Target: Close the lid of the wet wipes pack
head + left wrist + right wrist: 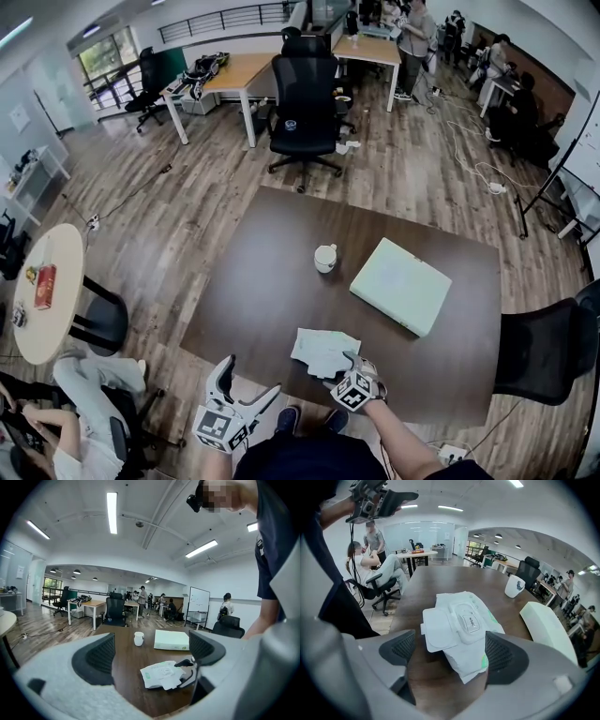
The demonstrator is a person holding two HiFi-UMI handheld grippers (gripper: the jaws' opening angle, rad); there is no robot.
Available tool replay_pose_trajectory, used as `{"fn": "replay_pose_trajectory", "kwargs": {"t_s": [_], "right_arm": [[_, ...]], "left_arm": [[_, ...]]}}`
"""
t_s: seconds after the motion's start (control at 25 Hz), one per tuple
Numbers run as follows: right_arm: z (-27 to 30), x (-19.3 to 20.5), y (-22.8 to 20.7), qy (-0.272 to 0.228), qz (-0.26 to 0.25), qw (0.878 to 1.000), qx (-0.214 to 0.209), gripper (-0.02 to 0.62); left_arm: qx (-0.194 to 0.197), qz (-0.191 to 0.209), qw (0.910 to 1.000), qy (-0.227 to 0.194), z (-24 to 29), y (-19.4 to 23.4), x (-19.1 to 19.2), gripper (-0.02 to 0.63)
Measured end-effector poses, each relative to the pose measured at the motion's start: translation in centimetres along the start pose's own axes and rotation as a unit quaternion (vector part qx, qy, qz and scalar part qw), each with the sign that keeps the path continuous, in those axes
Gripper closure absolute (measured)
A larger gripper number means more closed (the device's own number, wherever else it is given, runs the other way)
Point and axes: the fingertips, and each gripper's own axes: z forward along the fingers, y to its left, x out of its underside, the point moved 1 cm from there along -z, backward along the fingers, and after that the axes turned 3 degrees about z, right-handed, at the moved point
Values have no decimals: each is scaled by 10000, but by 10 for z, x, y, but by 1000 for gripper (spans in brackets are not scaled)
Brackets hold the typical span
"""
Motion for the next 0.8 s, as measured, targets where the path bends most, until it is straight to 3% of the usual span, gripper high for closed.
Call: {"fn": "replay_pose_trajectory", "kwargs": {"t_s": [0.4,0.8], "right_arm": [[15,14,-1,254,-452,9984,239,124],[8,1,-11,78,-237,9988,410,130]], "left_arm": [[-215,-101,9997,-100,-14,3,5,124],[-303,-176,9994,-21,-23,5,12,124]]}}
